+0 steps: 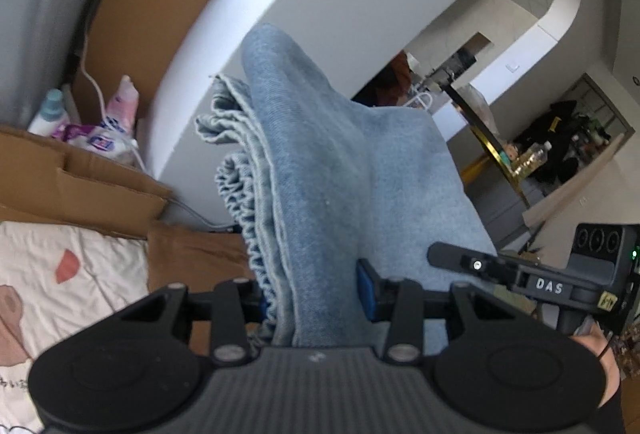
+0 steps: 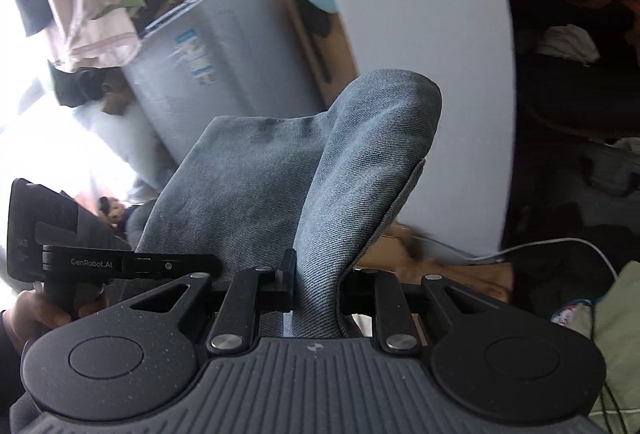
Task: Fold clothes
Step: 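Carry the held jeans stack with both tools toward the cardboard edge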
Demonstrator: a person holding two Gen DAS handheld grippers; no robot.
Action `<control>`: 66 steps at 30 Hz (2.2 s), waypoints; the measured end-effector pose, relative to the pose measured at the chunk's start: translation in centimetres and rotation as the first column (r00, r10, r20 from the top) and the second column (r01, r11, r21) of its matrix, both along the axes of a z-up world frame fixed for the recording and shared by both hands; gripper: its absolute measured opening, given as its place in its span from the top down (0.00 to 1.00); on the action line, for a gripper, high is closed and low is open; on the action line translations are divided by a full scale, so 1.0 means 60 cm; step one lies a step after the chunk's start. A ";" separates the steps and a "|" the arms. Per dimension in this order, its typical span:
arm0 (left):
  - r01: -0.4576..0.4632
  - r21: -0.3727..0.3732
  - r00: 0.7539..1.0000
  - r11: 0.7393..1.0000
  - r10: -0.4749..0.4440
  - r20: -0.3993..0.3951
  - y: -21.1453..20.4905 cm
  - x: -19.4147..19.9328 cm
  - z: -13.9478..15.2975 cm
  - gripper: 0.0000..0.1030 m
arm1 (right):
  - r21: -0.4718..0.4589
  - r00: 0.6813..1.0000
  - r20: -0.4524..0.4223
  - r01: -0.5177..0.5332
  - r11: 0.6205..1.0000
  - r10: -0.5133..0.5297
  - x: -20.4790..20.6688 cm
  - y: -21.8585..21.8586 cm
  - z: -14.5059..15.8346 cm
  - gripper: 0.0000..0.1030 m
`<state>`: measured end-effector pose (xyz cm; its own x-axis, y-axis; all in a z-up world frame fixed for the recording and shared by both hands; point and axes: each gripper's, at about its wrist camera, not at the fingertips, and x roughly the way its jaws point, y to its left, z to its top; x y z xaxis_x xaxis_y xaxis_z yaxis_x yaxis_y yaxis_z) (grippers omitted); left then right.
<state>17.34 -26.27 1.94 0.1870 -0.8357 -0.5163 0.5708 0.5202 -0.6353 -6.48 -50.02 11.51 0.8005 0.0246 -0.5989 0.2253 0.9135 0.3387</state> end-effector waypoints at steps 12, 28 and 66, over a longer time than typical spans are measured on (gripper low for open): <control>0.041 -0.005 0.999 0.999 -0.041 -0.024 -0.083 0.037 -0.107 0.59 | 0.012 0.997 -0.047 0.059 0.998 -0.058 0.007 -0.095 -0.104 0.81; 0.046 0.017 0.997 0.999 -0.045 -0.069 -0.164 0.104 -0.326 0.59 | -0.039 0.988 -0.091 0.123 0.992 -0.126 0.065 -0.184 -0.332 0.81; -0.013 0.157 0.986 0.988 0.039 -0.164 -0.133 0.204 -0.534 0.44 | -0.040 0.950 -0.207 0.230 0.972 -0.233 0.139 -0.257 -0.649 0.71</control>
<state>29.60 -34.24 -30.11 0.1084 -0.7393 -0.6646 0.4489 0.6329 -0.6308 1.89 -65.42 -27.41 0.6398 -0.1569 -0.7523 0.4958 0.8322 0.2481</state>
